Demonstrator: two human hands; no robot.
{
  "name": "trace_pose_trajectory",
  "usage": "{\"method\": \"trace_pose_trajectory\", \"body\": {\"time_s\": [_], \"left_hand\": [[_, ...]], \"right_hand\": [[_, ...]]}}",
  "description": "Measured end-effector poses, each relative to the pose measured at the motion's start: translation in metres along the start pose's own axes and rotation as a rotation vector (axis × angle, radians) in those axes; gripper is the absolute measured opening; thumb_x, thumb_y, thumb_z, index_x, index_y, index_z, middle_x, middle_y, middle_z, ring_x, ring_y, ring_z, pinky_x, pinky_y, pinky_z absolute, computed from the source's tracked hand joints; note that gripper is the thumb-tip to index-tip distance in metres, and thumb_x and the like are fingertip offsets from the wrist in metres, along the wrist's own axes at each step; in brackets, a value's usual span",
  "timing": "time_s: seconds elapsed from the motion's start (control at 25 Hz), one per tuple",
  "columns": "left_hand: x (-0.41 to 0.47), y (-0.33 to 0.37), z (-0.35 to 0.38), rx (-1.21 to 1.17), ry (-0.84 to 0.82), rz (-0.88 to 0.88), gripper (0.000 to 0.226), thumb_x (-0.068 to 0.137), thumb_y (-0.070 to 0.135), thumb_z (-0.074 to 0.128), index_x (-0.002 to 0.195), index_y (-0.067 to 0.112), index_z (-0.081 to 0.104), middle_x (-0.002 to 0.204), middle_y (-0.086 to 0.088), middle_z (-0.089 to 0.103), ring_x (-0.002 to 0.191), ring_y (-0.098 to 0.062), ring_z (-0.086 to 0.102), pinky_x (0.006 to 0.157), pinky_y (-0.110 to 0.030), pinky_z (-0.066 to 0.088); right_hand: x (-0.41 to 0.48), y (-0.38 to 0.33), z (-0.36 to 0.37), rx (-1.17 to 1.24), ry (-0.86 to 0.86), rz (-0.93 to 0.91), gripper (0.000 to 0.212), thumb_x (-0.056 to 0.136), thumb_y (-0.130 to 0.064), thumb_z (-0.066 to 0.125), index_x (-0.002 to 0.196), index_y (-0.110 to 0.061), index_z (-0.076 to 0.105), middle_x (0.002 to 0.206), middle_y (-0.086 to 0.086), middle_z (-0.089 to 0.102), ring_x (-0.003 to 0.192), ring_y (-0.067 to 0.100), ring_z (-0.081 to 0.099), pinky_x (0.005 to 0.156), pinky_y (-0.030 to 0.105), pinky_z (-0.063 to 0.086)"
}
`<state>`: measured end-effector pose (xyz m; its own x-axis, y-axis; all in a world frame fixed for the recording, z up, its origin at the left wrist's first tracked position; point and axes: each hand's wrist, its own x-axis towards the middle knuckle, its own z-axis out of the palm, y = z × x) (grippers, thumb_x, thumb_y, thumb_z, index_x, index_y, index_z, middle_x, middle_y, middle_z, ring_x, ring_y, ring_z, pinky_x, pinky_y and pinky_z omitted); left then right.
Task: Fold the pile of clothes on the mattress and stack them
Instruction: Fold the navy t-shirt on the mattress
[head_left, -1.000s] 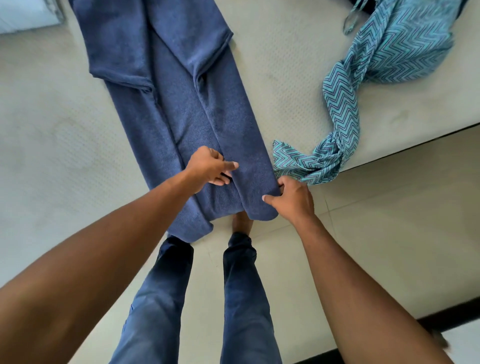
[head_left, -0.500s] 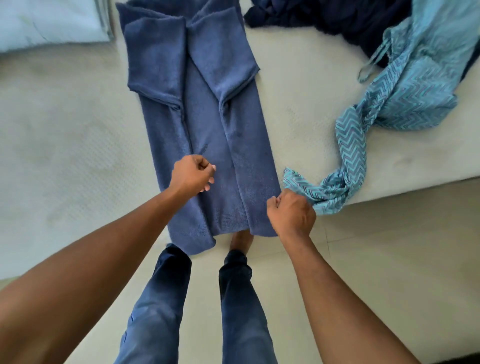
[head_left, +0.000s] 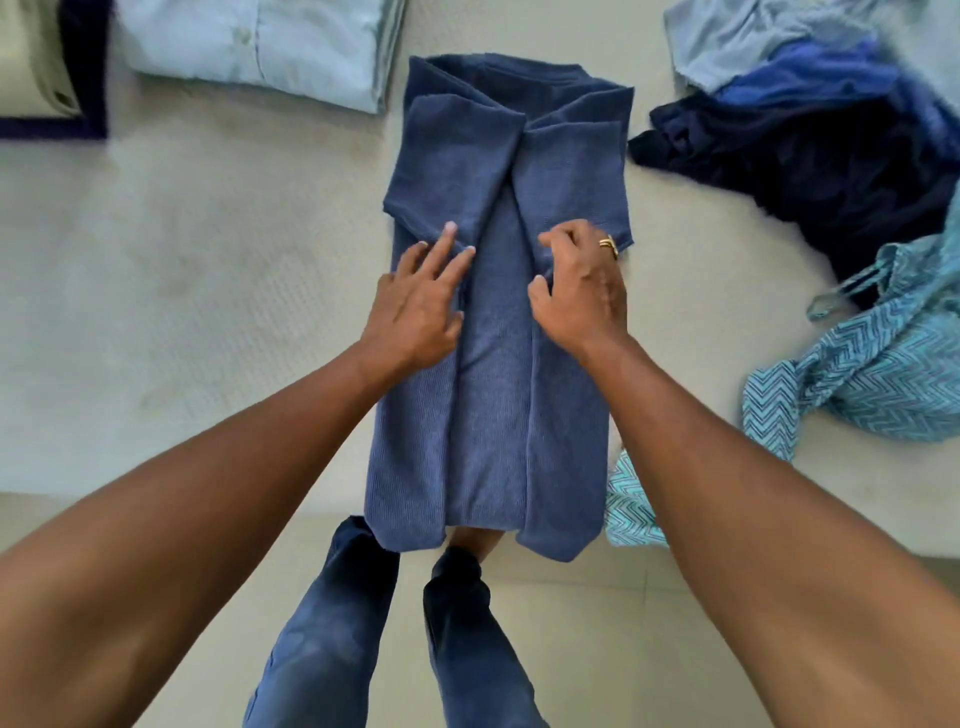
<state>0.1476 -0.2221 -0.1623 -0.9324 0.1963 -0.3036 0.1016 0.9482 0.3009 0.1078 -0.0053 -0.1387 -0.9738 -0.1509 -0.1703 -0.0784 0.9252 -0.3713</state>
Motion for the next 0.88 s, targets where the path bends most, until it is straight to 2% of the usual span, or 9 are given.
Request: {"method": "trace_pose_trajectory", "body": {"time_s": [0.08, 0.12, 0.2, 0.32, 0.4, 0.56, 0.72, 0.8, 0.88], "left_hand": [[0.0, 0.003, 0.008, 0.075, -0.191, -0.013, 0.08, 0.096, 0.042, 0.059, 0.164, 0.026, 0.02, 0.174, 0.004, 0.006, 0.156, -0.033, 0.018, 0.114, -0.062, 0.035], [-0.008, 0.002, 0.014, 0.073, -0.221, -0.018, 0.078, 0.098, 0.042, 0.057, 0.164, 0.026, 0.019, 0.174, 0.004, 0.006, 0.158, -0.031, 0.015, 0.116, -0.063, 0.032], [-0.04, 0.005, 0.021, -0.015, -0.182, -0.063, 0.075, 0.098, 0.04, 0.058, 0.163, 0.025, 0.023, 0.173, -0.001, 0.013, 0.158, -0.029, 0.015, 0.116, -0.061, 0.034], [-0.112, 0.005, 0.037, -0.311, -0.058, -0.301, 0.082, 0.091, 0.032, 0.068, 0.159, 0.019, 0.025, 0.165, -0.013, 0.024, 0.148, -0.034, 0.029, 0.112, -0.051, 0.041], [-0.156, 0.0, 0.05, -0.46, 0.005, -0.459, 0.082, 0.086, 0.029, 0.074, 0.154, 0.014, 0.03, 0.148, -0.014, 0.041, 0.132, -0.032, 0.045, 0.105, -0.047, 0.046], [-0.196, -0.005, 0.063, -0.791, -0.059, -0.763, 0.049, 0.086, 0.027, 0.08, 0.127, 0.015, 0.055, 0.116, 0.0, 0.066, 0.106, -0.022, 0.066, 0.086, -0.037, 0.056], [-0.223, -0.013, 0.078, -1.031, -0.245, -0.776, 0.035, 0.087, 0.018, 0.082, 0.117, 0.008, 0.068, 0.11, -0.003, 0.075, 0.104, -0.024, 0.071, 0.08, -0.035, 0.059], [-0.244, -0.014, 0.08, -1.087, -0.342, -0.765, 0.03, 0.089, 0.017, 0.08, 0.117, 0.008, 0.071, 0.108, -0.004, 0.077, 0.102, -0.023, 0.073, 0.076, -0.033, 0.058], [-0.26, -0.011, 0.079, -1.08, -0.405, -0.736, 0.026, 0.092, 0.018, 0.077, 0.116, 0.009, 0.071, 0.109, -0.005, 0.077, 0.101, -0.023, 0.073, 0.082, -0.04, 0.061]], "right_hand": [[-0.008, 0.004, 0.011, -0.051, -0.22, 0.036, 0.055, 0.09, -0.026, 0.067, 0.142, -0.009, 0.055, 0.152, 0.009, 0.048, 0.139, 0.033, 0.045, 0.113, 0.046, 0.041], [-0.023, 0.007, 0.019, -0.02, -0.26, 0.067, 0.064, 0.091, -0.027, 0.068, 0.15, -0.009, 0.048, 0.161, 0.009, 0.039, 0.146, 0.031, 0.038, 0.119, 0.045, 0.035], [-0.065, 0.014, 0.03, 0.13, -0.154, 0.192, 0.074, 0.09, -0.022, 0.069, 0.156, -0.009, 0.038, 0.165, 0.013, 0.031, 0.15, 0.031, 0.033, 0.123, 0.043, 0.03], [-0.135, 0.019, 0.036, 0.317, -0.026, 0.562, 0.078, 0.089, -0.022, 0.072, 0.155, -0.006, 0.033, 0.155, 0.018, 0.037, 0.139, 0.039, 0.042, 0.116, 0.048, 0.036], [-0.168, 0.025, 0.041, 0.295, -0.035, 0.673, 0.078, 0.088, -0.026, 0.074, 0.152, -0.008, 0.034, 0.149, 0.016, 0.042, 0.132, 0.039, 0.047, 0.11, 0.048, 0.039], [-0.204, 0.048, 0.051, 0.334, -0.073, 0.82, 0.053, 0.088, -0.039, 0.076, 0.13, -0.015, 0.055, 0.128, 0.008, 0.064, 0.115, 0.034, 0.062, 0.093, 0.041, 0.048], [-0.243, 0.064, 0.057, 0.356, -0.237, 0.772, 0.034, 0.088, -0.043, 0.076, 0.108, -0.016, 0.07, 0.103, 0.002, 0.074, 0.094, 0.027, 0.068, 0.073, 0.034, 0.047], [-0.269, 0.067, 0.063, 0.405, -0.311, 0.759, 0.03, 0.084, -0.04, 0.08, 0.1, -0.015, 0.072, 0.096, 0.001, 0.075, 0.089, 0.025, 0.07, 0.072, 0.034, 0.051], [-0.297, 0.068, 0.065, 0.483, -0.393, 0.786, 0.032, 0.082, -0.042, 0.082, 0.097, -0.015, 0.074, 0.094, -0.001, 0.077, 0.09, 0.023, 0.072, 0.077, 0.039, 0.058]]}}
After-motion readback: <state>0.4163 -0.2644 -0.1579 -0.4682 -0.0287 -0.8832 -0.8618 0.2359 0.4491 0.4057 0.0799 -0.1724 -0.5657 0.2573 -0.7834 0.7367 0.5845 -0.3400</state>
